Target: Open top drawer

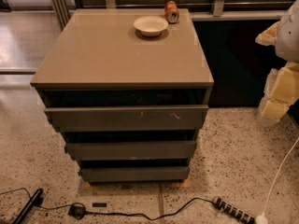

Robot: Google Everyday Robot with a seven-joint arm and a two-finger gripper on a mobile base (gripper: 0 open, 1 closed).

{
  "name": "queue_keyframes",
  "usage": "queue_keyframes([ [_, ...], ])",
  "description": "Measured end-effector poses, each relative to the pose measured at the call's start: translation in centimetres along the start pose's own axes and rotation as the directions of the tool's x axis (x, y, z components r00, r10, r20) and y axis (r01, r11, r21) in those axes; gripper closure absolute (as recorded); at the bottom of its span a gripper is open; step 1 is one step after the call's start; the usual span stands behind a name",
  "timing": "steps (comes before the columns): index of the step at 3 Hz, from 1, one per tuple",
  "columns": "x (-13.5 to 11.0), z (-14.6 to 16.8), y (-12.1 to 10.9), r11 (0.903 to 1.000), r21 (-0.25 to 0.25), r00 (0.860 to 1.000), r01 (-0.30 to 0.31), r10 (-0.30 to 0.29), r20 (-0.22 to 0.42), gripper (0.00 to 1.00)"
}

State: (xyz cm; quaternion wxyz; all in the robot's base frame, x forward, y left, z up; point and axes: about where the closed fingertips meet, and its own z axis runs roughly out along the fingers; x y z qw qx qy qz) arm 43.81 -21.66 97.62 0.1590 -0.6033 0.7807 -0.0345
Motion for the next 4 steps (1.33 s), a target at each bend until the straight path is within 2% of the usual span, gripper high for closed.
queue_keyframes([
  [1,0.0,0.0,0.0,1.0000,0.000,1.000,0.000,0.000,0.000,0.00],
  [3,0.5,6.1,2.3,0.9941,-0.108,1.000,-0.013,0.015,0.023,0.00],
  [4,0.6,9.9,4.1,0.9832,-0.182,0.999,-0.003,0.010,0.041,0.00],
])
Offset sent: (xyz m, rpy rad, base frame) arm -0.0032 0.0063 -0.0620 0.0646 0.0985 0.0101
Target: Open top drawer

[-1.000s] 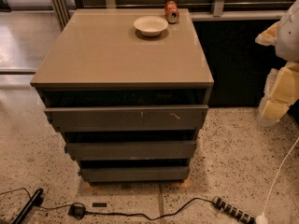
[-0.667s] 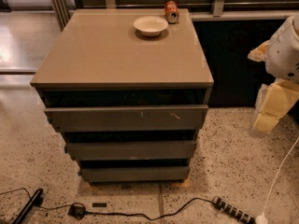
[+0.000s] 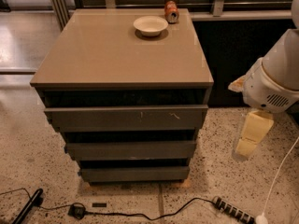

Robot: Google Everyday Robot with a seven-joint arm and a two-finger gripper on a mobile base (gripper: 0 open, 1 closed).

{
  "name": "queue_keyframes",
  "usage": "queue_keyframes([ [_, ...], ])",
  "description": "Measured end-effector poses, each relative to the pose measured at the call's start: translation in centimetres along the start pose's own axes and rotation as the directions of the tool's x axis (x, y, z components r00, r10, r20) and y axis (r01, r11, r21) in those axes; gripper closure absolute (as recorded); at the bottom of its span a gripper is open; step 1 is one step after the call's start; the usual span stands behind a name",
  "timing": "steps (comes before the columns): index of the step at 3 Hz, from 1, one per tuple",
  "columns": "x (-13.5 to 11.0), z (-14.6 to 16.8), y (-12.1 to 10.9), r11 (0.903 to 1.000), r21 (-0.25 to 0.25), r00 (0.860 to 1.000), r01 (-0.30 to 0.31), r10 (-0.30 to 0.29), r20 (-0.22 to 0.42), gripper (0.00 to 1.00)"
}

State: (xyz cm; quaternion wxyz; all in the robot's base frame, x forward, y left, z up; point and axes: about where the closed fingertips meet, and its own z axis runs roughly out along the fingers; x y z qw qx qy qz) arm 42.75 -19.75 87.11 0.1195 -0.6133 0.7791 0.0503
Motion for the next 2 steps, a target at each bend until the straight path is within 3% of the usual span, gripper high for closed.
queue_keyframes([
  [1,-0.2,5.6,-0.9,0.9991,-0.038,1.000,-0.016,0.015,-0.026,0.00],
  [2,-1.6,8.0,-4.0,0.9998,-0.009,0.997,-0.016,0.015,-0.071,0.00],
])
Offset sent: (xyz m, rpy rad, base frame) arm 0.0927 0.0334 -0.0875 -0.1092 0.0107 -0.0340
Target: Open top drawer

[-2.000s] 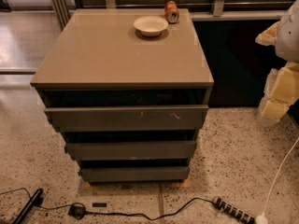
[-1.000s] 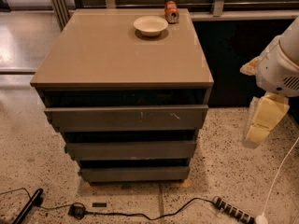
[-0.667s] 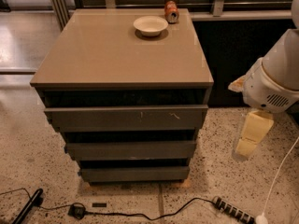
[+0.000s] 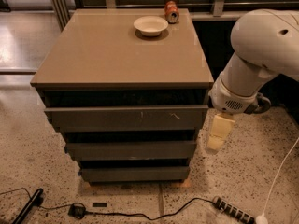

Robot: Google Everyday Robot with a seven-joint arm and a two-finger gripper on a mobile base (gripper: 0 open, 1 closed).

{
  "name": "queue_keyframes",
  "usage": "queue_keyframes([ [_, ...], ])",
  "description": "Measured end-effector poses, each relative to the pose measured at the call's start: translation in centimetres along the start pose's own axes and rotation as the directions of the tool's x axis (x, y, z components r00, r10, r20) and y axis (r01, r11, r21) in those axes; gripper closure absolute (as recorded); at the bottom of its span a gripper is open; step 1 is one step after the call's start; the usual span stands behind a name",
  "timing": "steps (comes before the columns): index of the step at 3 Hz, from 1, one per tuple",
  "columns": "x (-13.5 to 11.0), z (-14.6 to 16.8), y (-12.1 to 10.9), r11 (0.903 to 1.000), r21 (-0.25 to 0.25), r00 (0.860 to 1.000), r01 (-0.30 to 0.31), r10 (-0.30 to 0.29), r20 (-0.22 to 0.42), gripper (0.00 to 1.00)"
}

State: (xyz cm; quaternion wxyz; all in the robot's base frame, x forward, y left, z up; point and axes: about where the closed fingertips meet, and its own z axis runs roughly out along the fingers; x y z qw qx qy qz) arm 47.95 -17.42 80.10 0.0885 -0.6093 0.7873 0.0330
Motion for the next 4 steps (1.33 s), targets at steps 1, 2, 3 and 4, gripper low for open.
queue_keyframes([
  [1,0.1,0.6,0.1,1.0000,0.001,1.000,0.001,-0.001,0.003,0.00],
  [2,0.0,3.4,-0.7,0.9999,-0.014,0.999,-0.005,0.006,0.033,0.00],
  [3,-0.5,6.5,-1.7,0.9985,-0.055,0.999,-0.001,0.004,0.042,0.00],
  [4,-1.8,11.2,-3.8,0.9970,-0.077,0.999,-0.004,0.007,0.041,0.00],
])
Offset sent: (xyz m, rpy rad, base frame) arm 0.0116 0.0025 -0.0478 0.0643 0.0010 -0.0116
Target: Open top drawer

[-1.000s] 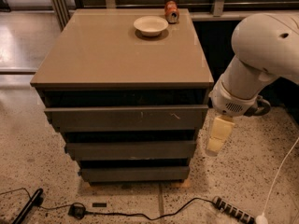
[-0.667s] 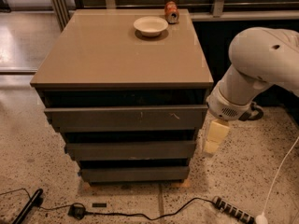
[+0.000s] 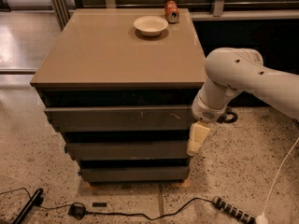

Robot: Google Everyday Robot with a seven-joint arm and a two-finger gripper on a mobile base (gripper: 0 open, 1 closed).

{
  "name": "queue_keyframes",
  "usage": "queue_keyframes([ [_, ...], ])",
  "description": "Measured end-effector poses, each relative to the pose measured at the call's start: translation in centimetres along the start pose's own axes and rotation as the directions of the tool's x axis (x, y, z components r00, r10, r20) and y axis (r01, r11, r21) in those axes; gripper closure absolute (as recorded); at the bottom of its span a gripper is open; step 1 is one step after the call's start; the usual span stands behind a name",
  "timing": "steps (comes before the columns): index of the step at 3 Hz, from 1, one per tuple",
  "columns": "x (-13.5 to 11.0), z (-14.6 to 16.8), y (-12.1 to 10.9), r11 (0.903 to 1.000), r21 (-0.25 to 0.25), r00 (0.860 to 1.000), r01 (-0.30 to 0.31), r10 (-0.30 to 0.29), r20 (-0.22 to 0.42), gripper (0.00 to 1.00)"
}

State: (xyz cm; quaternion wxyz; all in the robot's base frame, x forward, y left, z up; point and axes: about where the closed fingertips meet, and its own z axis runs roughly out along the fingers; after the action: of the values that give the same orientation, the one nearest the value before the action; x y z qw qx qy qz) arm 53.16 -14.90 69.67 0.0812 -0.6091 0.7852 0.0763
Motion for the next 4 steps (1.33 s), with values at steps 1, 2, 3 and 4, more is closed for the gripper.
queue_keyframes([
  [1,0.0,0.0,0.0,1.0000,0.000,1.000,0.000,0.000,0.000,0.00],
  [2,-0.2,1.5,-0.7,0.9991,0.018,0.998,-0.038,0.037,0.042,0.00],
  [3,-2.5,2.3,-3.4,0.9904,0.128,0.991,-0.053,0.036,0.132,0.00],
  [4,-2.5,2.3,-3.4,0.9904,0.128,0.991,-0.053,0.036,0.132,0.00],
])
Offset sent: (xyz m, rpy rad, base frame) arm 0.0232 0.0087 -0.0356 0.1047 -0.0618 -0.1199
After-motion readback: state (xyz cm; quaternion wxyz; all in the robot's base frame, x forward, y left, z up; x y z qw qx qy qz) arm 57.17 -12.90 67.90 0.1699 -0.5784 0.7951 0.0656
